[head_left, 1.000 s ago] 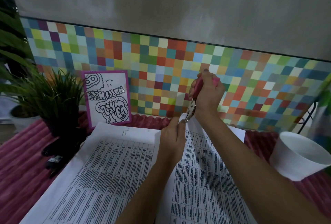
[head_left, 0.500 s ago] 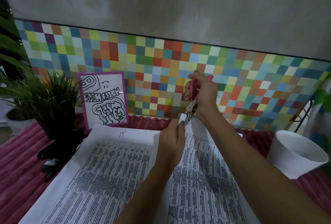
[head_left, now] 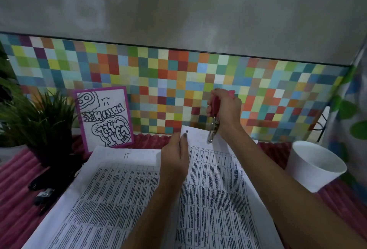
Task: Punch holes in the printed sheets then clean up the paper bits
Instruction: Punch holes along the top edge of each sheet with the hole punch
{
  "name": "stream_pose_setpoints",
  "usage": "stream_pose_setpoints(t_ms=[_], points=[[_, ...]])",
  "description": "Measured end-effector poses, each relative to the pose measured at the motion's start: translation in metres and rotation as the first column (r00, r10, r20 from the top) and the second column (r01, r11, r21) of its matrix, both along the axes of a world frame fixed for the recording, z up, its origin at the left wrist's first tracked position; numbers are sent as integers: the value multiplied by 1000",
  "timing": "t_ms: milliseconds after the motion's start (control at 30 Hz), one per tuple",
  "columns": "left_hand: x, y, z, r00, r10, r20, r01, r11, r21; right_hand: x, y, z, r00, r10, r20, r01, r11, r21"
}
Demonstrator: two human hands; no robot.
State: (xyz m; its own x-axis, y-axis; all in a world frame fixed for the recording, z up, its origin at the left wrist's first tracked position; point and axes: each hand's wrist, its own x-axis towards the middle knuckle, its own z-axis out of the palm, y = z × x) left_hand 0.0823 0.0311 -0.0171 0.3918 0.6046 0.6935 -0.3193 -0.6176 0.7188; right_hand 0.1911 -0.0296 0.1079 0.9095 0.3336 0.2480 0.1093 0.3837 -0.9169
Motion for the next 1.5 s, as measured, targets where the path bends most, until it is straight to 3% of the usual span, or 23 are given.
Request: stream_pose_setpoints(t_ms=[100,300,533,1500], points=[[1,1,-3,999,-50,6,50,996,-68,10,-10,0,999,-43,-32,44,999,27],[1,-1,-3,998,-23,-51,20,998,-64,12,-19,5,999,-23,-31,26,995,92],[-1,-3,-2,997,-35,-66,30,997,-72,9,-20,4,999,-20,34,18,997,81],[-6,-9,6,996,-70,-51,64,991,-119,14,-21,1,999,-15,36,12,995,98]])
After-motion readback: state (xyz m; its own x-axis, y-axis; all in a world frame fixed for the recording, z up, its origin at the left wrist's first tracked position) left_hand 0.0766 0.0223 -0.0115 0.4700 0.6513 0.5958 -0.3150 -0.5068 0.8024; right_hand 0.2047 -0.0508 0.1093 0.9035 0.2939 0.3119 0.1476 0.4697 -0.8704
